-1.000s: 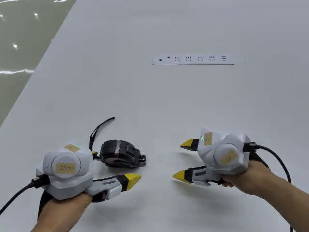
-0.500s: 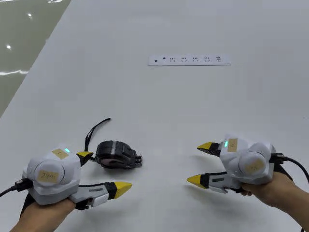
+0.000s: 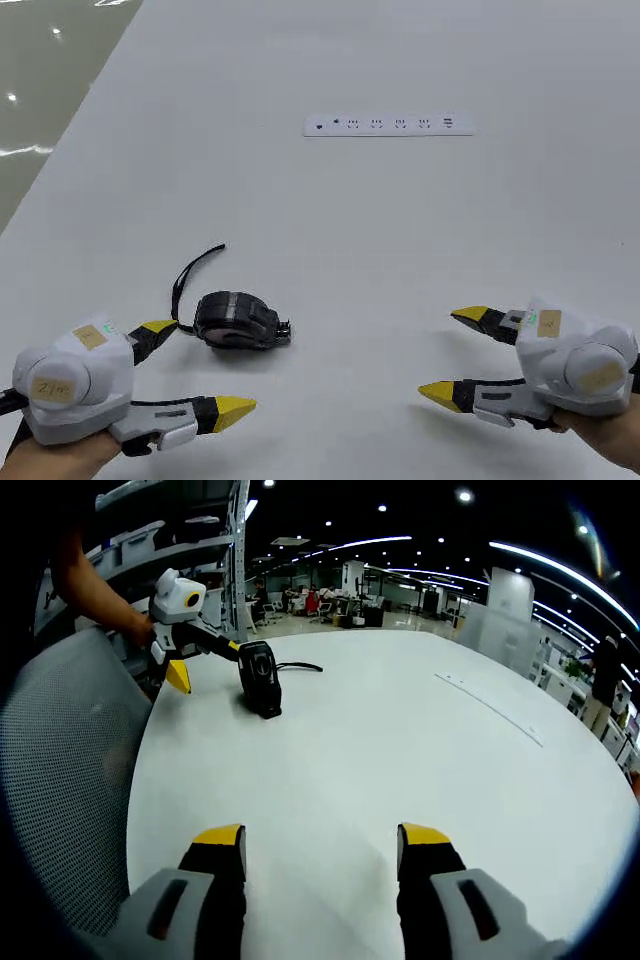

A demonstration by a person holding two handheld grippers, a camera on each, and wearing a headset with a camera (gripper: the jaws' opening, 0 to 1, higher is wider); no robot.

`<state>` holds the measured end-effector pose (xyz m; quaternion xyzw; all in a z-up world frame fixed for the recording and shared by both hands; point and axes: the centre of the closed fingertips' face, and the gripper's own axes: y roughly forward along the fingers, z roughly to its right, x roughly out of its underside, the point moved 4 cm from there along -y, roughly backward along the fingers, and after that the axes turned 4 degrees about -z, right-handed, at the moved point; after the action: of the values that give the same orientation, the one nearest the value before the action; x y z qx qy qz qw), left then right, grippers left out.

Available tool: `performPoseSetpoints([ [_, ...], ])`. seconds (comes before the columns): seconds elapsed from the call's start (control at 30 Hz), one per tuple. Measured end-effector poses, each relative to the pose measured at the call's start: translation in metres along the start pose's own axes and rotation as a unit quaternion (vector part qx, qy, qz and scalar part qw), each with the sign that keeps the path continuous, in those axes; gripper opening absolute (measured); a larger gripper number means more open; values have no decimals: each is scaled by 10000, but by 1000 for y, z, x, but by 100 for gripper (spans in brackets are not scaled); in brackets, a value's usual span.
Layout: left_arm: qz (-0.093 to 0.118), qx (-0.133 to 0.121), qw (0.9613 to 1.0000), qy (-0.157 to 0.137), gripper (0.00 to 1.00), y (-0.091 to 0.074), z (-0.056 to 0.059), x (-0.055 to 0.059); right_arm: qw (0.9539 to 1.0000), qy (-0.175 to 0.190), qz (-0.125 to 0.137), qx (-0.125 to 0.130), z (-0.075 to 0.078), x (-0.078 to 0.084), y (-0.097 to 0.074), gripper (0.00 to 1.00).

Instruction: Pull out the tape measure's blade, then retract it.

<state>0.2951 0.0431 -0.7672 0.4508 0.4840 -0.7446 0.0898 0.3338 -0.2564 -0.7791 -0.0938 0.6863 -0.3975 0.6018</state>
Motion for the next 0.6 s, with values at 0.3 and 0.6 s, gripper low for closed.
performPoseSetpoints([
  [0.3, 82, 130, 9998, 134, 94, -8, 4, 7, 9988, 413, 252, 7, -1, 15, -15, 70],
  [0.6, 346, 134, 9990, 244, 99, -10, 7, 2, 9969, 579, 536, 50, -3, 22, -27, 81],
])
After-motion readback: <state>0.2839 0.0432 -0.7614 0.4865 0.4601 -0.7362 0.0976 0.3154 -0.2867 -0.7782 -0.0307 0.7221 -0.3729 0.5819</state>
